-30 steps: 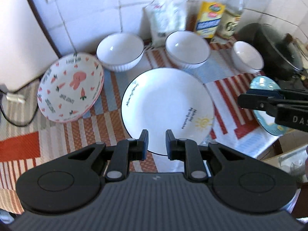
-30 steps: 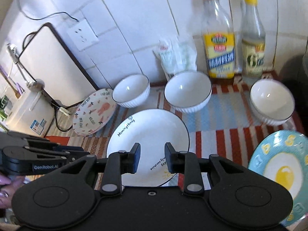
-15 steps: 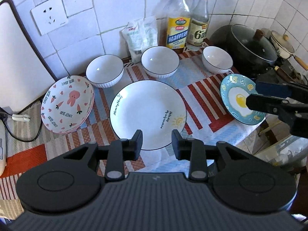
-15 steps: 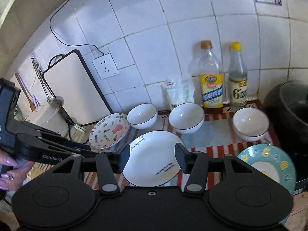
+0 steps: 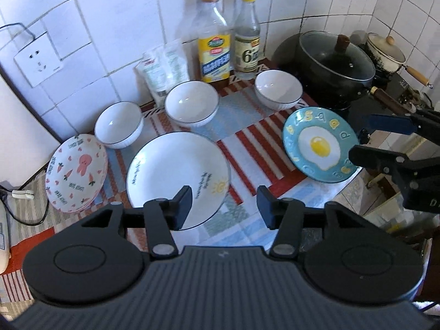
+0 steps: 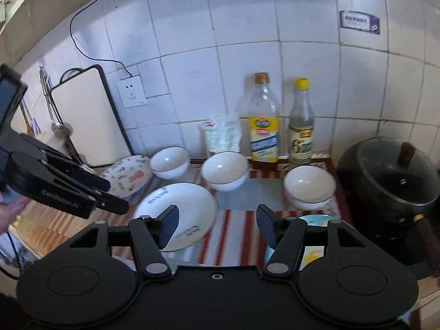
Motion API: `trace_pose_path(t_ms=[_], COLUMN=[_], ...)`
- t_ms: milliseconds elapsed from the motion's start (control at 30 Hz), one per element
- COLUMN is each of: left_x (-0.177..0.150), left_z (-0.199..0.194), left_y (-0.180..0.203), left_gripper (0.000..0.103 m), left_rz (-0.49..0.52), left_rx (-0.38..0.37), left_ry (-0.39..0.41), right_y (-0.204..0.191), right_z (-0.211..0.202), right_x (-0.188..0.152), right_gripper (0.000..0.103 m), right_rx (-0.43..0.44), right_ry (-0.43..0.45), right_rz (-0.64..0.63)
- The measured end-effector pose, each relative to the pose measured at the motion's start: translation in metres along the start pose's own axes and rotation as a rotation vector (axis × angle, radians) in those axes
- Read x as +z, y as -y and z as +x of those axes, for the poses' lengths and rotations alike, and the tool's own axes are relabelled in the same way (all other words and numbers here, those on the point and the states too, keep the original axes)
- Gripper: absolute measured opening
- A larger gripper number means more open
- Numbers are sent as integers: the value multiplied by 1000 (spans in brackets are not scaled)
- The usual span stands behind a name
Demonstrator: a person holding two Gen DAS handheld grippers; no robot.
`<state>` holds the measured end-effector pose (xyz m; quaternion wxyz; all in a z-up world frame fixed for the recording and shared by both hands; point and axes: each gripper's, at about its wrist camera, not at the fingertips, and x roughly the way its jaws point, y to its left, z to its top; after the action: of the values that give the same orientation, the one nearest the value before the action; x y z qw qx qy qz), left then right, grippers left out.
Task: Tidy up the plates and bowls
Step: 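Move both tools to the blue fried-egg plate and close on its rim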
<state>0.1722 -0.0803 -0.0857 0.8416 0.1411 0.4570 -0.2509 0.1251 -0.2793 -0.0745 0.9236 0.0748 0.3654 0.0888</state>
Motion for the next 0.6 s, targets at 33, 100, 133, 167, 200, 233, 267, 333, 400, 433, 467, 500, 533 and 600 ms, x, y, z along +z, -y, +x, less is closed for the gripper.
trace_pose_path(t_ms=[33, 100, 133, 167, 200, 233, 267, 333, 400, 433, 467, 500, 533, 600], left_x=[1, 3, 4, 6, 7, 8, 9, 10, 10, 10, 10, 10, 10, 11], left_z=[1, 5, 7, 10, 13, 15, 18, 25, 32, 35, 39, 42, 45, 51], left_y=[6, 19, 25, 31, 38, 44, 50, 63, 74, 79, 84, 89, 94, 103], left_gripper=[54, 58, 59, 60, 62, 63, 63, 66, 68, 69, 69, 69, 70, 74], left_rz=[-2, -4, -5, -7, -13, -17, -24, -37, -51, -57, -61, -64, -67, -73], left_rx=[0, -1, -1, 1, 1, -1, -3, -9, -9, -7, -4, -2, 0, 6], left_ry=[5, 10, 12, 12, 12, 13, 14, 19, 22, 18, 10, 8, 6, 7], right_y=[4, 14, 19, 24, 30, 36, 41, 53, 63, 67, 71, 75, 80, 88], right_z=[-2, -8, -9, -10, -11, -11, -11, -12, -12, -11, -11, -11, -10, -11], right_x=[-1, -4, -6, -7, -8, -10, -12, -18, -23, -25, -28, -31, -34, -39], right_gripper=[68, 68, 68, 68, 68, 68, 68, 68, 68, 68, 68, 68, 68, 68], right_rx=[-3, -4, -5, -5, -4, -6, -8, -5, -3, -4, -8, -15, -19, -24], right_ry=[4, 17, 16, 11, 7, 4, 1, -5, -13, -17, -21, -27, -30, -36], right_rz=[-11, -39, -51, -60, -70, -80, -89, -105, -126, -137, -146, -151, -150, -145])
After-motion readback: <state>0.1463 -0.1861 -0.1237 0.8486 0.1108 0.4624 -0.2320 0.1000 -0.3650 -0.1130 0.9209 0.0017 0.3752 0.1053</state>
